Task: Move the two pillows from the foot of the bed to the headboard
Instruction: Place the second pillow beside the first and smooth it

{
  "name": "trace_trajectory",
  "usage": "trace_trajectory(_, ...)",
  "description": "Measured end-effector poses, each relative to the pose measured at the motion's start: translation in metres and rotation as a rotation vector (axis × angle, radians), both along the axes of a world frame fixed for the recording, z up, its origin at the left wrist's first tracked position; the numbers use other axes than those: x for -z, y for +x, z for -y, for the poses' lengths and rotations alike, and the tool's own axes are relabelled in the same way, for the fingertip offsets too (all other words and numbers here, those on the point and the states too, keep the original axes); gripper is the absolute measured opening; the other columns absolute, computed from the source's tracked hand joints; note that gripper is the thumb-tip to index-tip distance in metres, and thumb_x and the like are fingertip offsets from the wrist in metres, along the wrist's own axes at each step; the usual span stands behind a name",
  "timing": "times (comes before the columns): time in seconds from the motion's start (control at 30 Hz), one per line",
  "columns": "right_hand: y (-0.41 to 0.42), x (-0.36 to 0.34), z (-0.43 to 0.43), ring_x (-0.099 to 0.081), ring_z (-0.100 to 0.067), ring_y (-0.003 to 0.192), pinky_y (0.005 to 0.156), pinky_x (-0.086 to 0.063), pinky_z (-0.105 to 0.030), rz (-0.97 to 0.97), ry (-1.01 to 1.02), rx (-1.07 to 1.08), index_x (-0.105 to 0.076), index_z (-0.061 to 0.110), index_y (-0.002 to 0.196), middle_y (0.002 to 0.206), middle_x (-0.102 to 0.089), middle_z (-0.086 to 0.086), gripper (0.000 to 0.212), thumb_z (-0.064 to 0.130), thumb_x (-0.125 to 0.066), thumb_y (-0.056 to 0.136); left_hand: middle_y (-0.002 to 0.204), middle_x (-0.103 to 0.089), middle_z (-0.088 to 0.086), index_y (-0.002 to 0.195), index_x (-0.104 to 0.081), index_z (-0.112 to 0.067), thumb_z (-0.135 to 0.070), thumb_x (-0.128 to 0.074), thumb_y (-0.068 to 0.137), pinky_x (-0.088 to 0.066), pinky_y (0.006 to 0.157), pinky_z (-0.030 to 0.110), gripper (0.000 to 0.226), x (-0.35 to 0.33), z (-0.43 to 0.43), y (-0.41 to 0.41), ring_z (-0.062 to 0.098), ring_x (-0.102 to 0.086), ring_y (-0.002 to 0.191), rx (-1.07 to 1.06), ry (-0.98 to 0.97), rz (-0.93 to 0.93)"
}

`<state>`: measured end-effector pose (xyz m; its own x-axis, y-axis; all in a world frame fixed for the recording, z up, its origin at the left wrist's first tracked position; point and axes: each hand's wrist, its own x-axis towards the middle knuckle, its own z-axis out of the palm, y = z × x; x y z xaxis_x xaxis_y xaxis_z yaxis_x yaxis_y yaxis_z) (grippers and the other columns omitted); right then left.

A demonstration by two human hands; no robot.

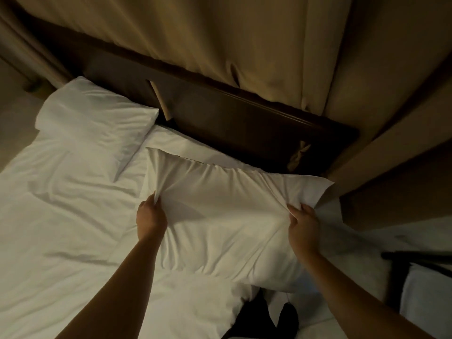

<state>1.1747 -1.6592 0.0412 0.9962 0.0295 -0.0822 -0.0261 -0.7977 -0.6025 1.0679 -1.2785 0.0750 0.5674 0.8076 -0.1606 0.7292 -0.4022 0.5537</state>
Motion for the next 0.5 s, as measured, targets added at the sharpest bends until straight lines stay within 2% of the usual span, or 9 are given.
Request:
trace_trajectory(0.33,0.053,0.043,-0.081,-0.062,-0.037,0.117,0.099,-0.046,-0.034,0.003,0.043,0.159,-0.075,0.010,0.119,0.132,-0.060,-0.022,0.028,-0.001,-0.062,0.097,0.128,-0.064,0.025,0.138,-0.060,-0.005,-0.026,-0.041,0.106,-0.043,0.106,0.048,0.042,0.037,-0.091,0.127,0.045,-0.057,0.122,0.159,0.047,0.017)
trace_trajectory(0.5,0.064,0.062,-0.110,-0.063,-0.038,0.109,0.092,-0.048,-0.034,-0.005,0.034,0.199,-0.075,0.010,0.119,0.131,-0.060,-0.023,0.028,0.000,-0.062,0.097,0.129,-0.064,0.025,0.138,-0.059,-0.005,-0.025,-0.042,0.105,-0.042,0.105,0.046,0.042,0.052,-0.119,0.176,0.044,-0.057,0.122,0.202,0.063,0.035)
